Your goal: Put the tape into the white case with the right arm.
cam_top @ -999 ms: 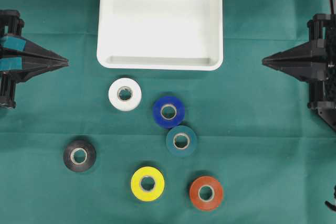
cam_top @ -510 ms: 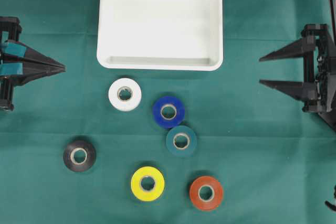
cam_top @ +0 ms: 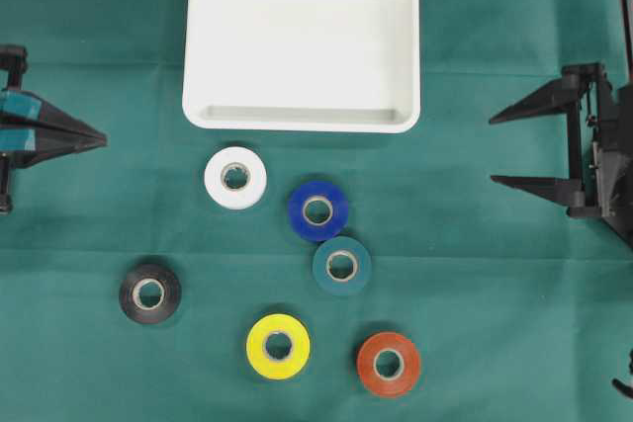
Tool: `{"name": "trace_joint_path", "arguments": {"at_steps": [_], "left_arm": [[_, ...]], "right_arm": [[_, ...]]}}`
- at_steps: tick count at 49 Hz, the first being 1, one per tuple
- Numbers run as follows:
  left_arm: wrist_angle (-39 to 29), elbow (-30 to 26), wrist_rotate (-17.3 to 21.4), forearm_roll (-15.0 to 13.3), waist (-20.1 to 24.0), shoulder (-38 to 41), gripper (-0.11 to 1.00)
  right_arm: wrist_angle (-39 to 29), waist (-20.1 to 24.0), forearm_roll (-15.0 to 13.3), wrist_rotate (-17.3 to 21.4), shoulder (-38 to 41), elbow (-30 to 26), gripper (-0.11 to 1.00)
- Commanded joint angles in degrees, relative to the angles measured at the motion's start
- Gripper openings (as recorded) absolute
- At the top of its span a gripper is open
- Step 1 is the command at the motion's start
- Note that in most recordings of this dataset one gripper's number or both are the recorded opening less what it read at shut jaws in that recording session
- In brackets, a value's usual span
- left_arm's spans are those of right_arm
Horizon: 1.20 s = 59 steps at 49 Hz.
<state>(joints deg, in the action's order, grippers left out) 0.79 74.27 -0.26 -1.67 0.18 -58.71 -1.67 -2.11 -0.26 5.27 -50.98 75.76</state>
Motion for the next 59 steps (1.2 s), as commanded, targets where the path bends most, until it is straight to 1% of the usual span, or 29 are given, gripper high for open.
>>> {"name": "trace_joint_path", "arguments": {"at_steps": [1, 7, 13, 21, 29, 36, 44, 51, 59], "left_arm": [[-1.1, 0.2, -0.1, -0.1, 0.0, -1.0, 0.0], [-2.5, 1.3, -0.1, -0.2, 0.0, -3.4, 0.0], [-3.3, 2.3, -0.1, -0.2, 0.0, -5.7, 0.0], [-3.3, 3.0, -0.1, -0.2, 0.1, -7.2, 0.0], [-3.3, 3.2, -0.1, -0.1, 0.0, -7.2, 0.0], [-3.3, 3.2, 0.0, -0.1, 0.0, -7.0, 0.0], [-3.3, 3.2, 0.0, -0.2, 0.1, -6.8, 0.0], [-3.3, 3.3, 0.0, -0.2, 0.0, -6.8, 0.0], [-3.3, 3.8, -0.1, -0.2, 0.0, -6.9, 0.0]], "right_arm": [[-2.3, -0.1, -0.1, 0.7, 0.7, -0.4, 0.71], [-5.3, 0.1, -0.1, 1.8, 0.8, 0.5, 0.71], [-6.4, 0.4, -0.1, 1.8, 0.6, 1.4, 0.71], [-5.9, 0.6, -0.2, 1.8, 0.5, 1.6, 0.71], [-5.3, 1.0, -1.7, 1.8, 0.8, 1.1, 0.71], [-2.5, 1.9, -2.4, 1.8, 2.7, -0.3, 0.71], [0.5, 2.2, -3.7, 1.8, 9.6, -3.4, 0.71], [3.1, 2.2, -4.7, 1.8, 18.9, -8.7, 0.71], [6.2, 2.2, -4.7, 1.8, 27.8, -14.7, 0.71]]}}
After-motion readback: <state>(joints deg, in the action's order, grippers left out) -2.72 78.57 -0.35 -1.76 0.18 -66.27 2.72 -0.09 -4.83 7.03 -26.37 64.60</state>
